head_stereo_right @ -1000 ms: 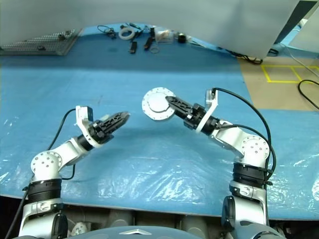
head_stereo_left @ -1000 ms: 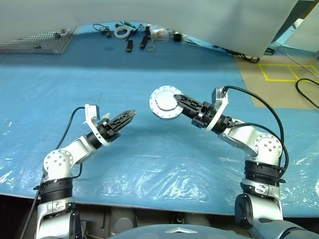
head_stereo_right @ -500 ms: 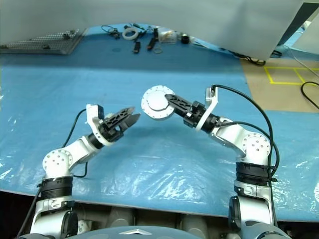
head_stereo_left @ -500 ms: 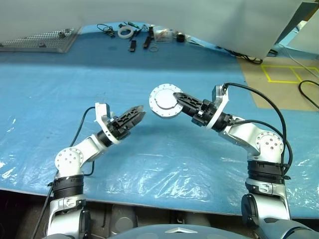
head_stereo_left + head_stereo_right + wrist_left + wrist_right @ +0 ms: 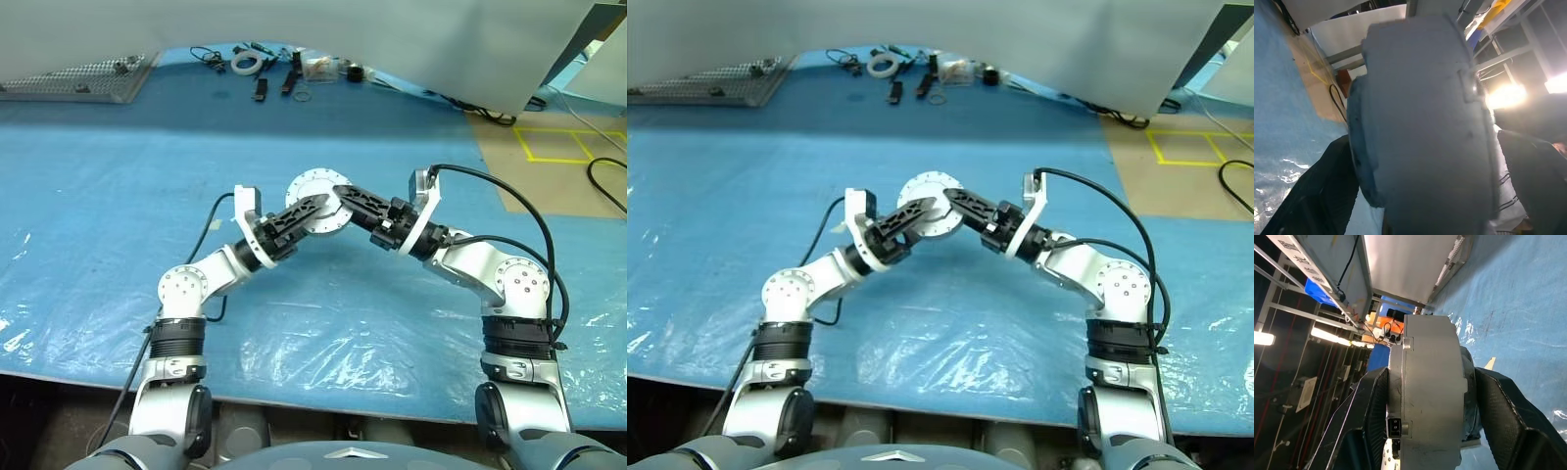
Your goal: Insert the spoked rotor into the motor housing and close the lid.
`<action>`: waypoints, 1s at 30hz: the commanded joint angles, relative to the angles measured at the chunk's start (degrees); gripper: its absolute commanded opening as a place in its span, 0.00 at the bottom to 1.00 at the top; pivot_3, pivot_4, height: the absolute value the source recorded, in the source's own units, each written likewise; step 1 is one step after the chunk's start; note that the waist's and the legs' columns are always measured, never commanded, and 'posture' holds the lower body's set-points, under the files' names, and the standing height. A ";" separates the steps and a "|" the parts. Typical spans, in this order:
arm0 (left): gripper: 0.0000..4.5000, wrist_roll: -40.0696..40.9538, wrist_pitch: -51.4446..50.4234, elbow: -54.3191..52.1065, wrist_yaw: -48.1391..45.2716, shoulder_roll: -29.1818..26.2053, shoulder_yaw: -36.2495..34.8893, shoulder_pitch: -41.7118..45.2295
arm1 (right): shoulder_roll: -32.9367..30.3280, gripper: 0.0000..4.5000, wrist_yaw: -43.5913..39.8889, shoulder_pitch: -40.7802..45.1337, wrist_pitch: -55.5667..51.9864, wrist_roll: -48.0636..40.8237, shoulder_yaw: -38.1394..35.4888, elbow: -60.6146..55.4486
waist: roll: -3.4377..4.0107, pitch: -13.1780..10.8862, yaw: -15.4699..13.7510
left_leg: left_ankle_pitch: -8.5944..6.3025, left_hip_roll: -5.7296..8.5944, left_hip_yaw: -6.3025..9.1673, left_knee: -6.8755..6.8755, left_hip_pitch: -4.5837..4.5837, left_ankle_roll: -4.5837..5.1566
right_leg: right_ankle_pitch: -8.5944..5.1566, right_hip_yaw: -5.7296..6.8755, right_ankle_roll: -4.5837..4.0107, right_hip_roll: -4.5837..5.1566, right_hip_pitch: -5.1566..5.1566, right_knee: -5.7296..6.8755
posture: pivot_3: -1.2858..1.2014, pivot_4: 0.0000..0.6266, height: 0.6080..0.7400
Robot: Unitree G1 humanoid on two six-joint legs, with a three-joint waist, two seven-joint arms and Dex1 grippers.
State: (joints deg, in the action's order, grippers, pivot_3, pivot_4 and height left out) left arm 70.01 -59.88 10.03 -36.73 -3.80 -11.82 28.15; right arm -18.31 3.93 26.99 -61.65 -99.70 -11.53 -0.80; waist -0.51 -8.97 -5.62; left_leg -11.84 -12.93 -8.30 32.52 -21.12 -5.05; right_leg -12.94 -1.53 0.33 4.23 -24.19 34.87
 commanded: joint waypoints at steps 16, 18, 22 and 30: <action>0.71 -3.54 2.08 2.45 -0.30 0.92 -1.33 2.48 | -0.84 0.55 -1.52 0.12 1.49 -2.86 -0.18 -3.26 | 0.00 0.00 -0.01 | 0.00 0.01 0.01 0.17 -0.04 0.00 | 0.06 0.01 0.08 0.01 0.00 0.05 | 0.52 0.24 1.00; 0.57 -3.28 1.72 2.33 -0.58 1.01 -1.46 2.35 | -0.90 0.55 -1.60 0.12 1.60 -2.79 -0.06 -3.24 | -0.01 0.00 0.03 | 0.00 0.02 0.01 0.18 -0.04 0.00 | 0.06 0.01 0.08 0.01 0.00 0.05 | 0.52 0.24 1.00; 0.56 -3.49 1.68 2.73 -0.54 0.98 -1.93 2.51 | -0.95 0.55 -1.66 0.06 1.71 -2.79 0.05 -3.20 | -0.01 -0.01 0.02 | 0.00 0.01 0.02 0.21 -0.05 0.00 | 0.06 0.01 0.08 0.01 0.00 0.07 | 0.52 0.24 1.00; 0.56 -3.35 1.34 2.09 -0.35 1.08 -2.15 2.41 | -0.71 0.55 -1.50 -0.34 1.82 -2.88 0.16 -3.17 | -0.01 -0.01 0.01 | 0.00 0.02 0.02 0.22 -0.05 0.00 | 0.07 0.01 0.08 0.01 0.00 0.07 | 0.52 0.24 1.00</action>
State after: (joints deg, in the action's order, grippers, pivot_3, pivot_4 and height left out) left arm 66.52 -58.65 13.94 -36.91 -2.65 -13.78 30.32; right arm -19.27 3.55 25.96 -60.86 -99.67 -10.81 -0.91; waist -0.52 -8.98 -5.61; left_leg -11.84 -12.91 -8.28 32.74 -21.18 -5.04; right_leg -12.87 -1.53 0.41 4.24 -24.18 34.94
